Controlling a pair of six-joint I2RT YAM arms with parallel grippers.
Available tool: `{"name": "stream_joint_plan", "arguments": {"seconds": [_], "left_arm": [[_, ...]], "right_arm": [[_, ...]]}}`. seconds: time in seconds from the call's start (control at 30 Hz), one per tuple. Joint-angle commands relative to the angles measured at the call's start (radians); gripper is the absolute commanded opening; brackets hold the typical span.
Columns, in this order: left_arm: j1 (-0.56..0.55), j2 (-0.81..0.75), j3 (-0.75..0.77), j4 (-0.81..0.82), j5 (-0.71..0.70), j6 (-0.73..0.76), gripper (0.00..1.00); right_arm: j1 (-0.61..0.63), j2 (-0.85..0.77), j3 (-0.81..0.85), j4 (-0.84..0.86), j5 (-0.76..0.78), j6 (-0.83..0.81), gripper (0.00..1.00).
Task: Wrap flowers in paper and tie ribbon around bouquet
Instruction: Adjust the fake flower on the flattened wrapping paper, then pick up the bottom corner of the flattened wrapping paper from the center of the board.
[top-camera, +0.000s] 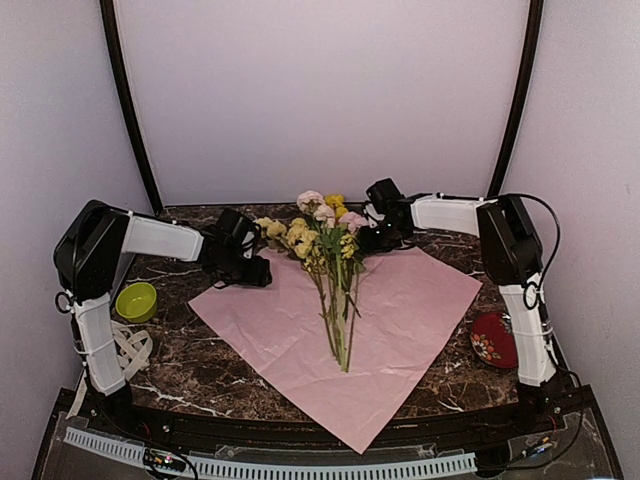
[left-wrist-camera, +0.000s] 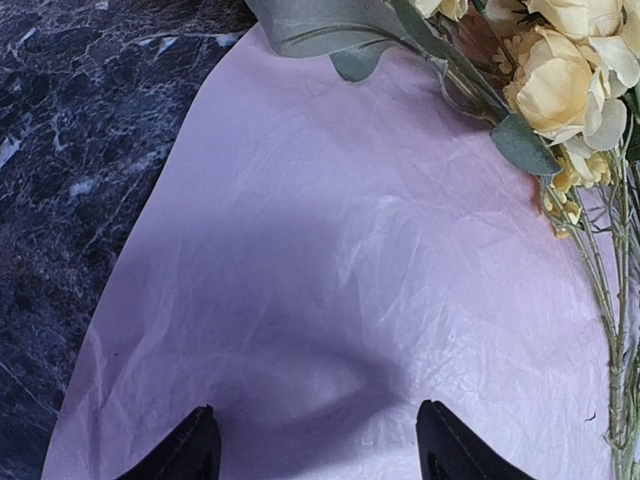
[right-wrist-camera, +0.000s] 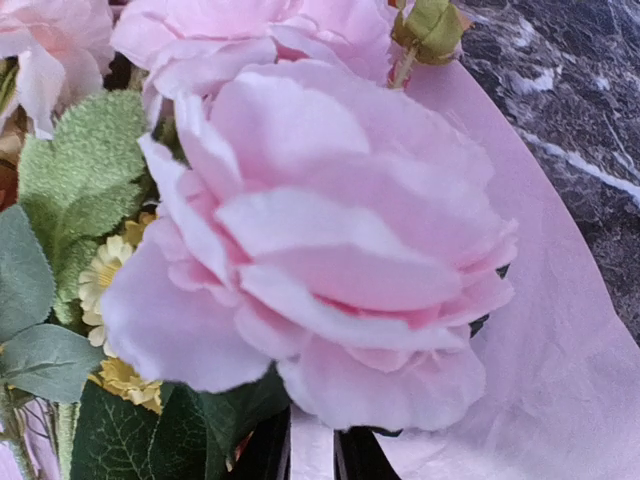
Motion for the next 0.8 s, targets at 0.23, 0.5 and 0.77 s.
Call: {"name": "stream_joint_plan", "arguments": {"seconds": [0.23, 0.5, 0.77], "left_arm": [[-0.135, -0.324, -0.158, 0.130, -0.048, 0.257, 0.69], [-0.511, -0.555, -0.407, 0.156, 0.143, 0.717, 0.70], [-0.718, -0.571, -0.445, -0.015, 0.231, 0.982, 0.74]], "right_arm": [[0.003, -0.184, -0.118, -0.007, 0.143, -0.028, 0.18], [0.004, -0.347, -0.301, -0.044, 0.069, -0.034, 0.22], [0.044, -0.490, -0.485, 0.007, -0.044, -0.005, 0.25]]}}
